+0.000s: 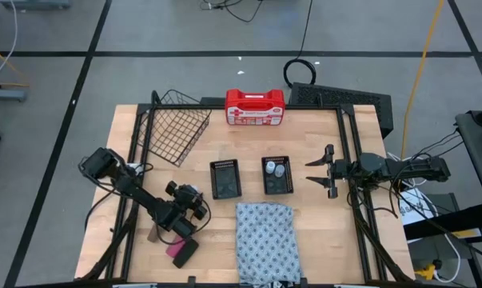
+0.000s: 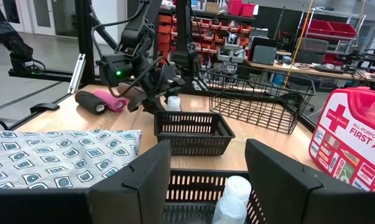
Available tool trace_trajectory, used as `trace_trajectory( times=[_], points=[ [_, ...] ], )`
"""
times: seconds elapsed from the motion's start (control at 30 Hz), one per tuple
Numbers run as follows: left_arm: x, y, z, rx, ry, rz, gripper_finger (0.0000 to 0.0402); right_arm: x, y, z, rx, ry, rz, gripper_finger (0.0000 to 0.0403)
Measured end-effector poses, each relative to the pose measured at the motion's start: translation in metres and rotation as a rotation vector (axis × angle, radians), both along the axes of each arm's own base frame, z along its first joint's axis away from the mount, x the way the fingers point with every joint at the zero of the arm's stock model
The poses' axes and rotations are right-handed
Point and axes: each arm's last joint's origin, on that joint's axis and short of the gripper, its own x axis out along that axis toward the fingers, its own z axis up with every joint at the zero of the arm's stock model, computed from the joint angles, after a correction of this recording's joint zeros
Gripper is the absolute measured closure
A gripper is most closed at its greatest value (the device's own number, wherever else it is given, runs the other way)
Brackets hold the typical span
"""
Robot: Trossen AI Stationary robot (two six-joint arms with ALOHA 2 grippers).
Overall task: Pick & Place Medicine items
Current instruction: Put the white pill bottle into the right black basket
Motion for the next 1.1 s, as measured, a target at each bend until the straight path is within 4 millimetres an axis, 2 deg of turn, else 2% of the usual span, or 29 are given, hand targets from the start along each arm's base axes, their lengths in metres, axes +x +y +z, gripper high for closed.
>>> trace_trajectory(
  times=[0.2, 0.43, 0.6, 0.7, 0.83, 0.97, 1.1],
  points=[
    [-0.002, -0.005, 0.0, -0.025, -0.025, 0.008, 0.0192, 0.0, 0.0, 0.0, 0.0, 0.0, 0.0, 0.0206],
    [-0.002, -0.006, 0.0, -0.021, -0.042, 0.007, 0.0255, 0.0, 0.0, 0.0, 0.0, 0.0, 0.0, 0.0206],
    [-0.002, -0.005, 0.0, -0.008, -0.051, 0.008, 0.0254, 0.0, 0.0, 0.0, 0.0, 0.0, 0.0, 0.0206],
    [0.0, -0.005, 0.002, -0.01, -0.054, 0.011, 0.0233, 0.0, 0.0, 0.0, 0.0, 0.0, 0.0, 0.0206],
    [0.003, -0.006, 0.016, -0.022, -0.046, -0.032, 0.0228, 0.0, 0.0, 0.0, 0.0, 0.0, 0.0, 0.0206],
    [0.006, -0.003, 0.042, -0.019, -0.069, -0.092, 0.0257, 0.0, 0.0, 0.0, 0.0, 0.0, -0.001, 0.0206],
    [0.006, 0.002, 0.072, -0.042, -0.142, -0.149, 0.0258, 0.0, 0.0, 0.0, 0.0, 0.001, 0.0, 0.0206]
  ],
)
